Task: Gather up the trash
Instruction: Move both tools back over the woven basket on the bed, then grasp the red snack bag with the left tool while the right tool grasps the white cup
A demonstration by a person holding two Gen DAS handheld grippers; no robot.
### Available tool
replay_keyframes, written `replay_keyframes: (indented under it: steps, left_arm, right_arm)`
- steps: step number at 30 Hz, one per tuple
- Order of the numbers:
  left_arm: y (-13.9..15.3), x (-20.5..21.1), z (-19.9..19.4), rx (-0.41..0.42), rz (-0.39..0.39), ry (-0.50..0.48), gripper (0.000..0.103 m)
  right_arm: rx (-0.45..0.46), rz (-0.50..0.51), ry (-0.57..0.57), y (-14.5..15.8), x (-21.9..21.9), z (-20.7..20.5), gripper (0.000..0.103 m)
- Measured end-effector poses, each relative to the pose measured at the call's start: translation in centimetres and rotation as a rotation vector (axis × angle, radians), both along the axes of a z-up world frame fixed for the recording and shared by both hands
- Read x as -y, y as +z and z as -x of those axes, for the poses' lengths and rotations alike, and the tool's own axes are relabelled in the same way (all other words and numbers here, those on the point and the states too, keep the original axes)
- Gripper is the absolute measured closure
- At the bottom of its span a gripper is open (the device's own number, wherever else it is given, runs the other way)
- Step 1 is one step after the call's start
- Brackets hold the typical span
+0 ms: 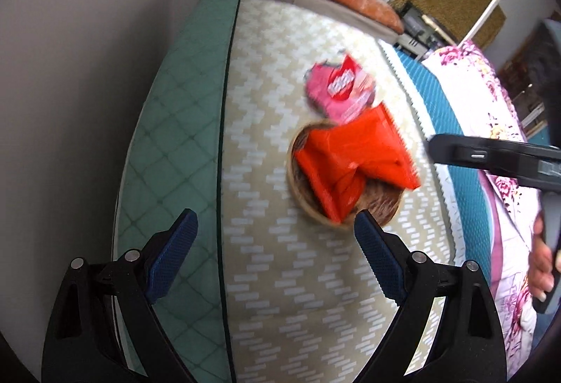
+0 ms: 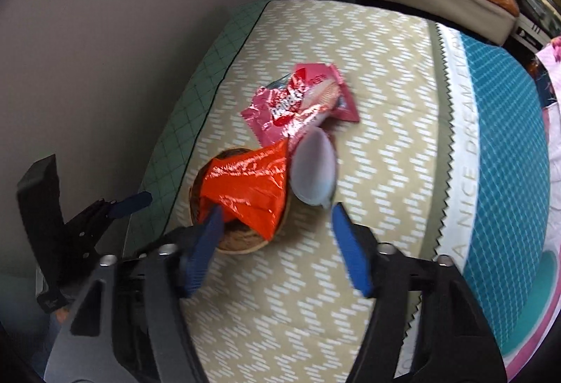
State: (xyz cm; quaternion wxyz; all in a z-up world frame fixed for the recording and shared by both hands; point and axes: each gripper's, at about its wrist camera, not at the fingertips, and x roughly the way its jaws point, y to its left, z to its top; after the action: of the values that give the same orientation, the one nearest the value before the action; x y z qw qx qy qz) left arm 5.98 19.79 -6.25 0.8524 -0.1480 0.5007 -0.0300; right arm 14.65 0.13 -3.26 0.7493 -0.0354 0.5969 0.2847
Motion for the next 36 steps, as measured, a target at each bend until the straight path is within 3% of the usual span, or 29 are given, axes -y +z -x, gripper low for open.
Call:
replay_keyframes:
  steps: [6,15,16,17,18,19,27,31,36]
  left_arm:
    - [1.6,2.7,-1.7,0.082,-0.058,-0.142,0.016]
    - [-0.7,7.3,-4.6,0.078,-0.215,-0.337,0.019]
    - [-1.0,7.4,-4.7,0.077,-0.222,-0.343,0.020]
    - [-1.4,7.6,-4.8,0.074,-0.223,-0.347,0.038]
    - [-1.7,7.5,-5.0,0.057,-0.207,-0.348,0.051]
    - [-2.1,7.3,-5.3,0.037,-0.178,-0.344,0.058]
    - [-0.4,3.5,-4.9,0.052,-0.002,-0.231,0.060]
    - [1.5,1.7,-4.7,0.097,0.006,-0.174,0.060]
    - [1.8,0.0,-5.2,0.106,0.033,-0.111,0.060]
  right_arm:
    - [-0.018,-0.012,-0.064,-0.4,1.1,-1.6,0.055]
    - [-0.061,-0.014,-0.138,-1.4,4.8,-2.9,0.055]
    - [-0.063,-0.014,-0.140,-1.6,5.0,-3.0,0.055]
    - [-0.067,-0.015,-0.143,-1.8,5.1,-3.2,0.055]
    - [-0.070,-0.016,-0.144,-1.9,5.1,-3.3,0.055]
    - [-0.072,-0.018,-0.144,-2.1,5.1,-3.5,0.055]
    - [-0.089,-0.033,-0.118,-4.6,3.5,-5.2,0.055]
    - [-0.071,-0.026,-0.108,-5.6,2.6,-6.0,0.055]
    - [-0.019,-0.014,-0.072,-6.4,0.7,-5.8,0.055]
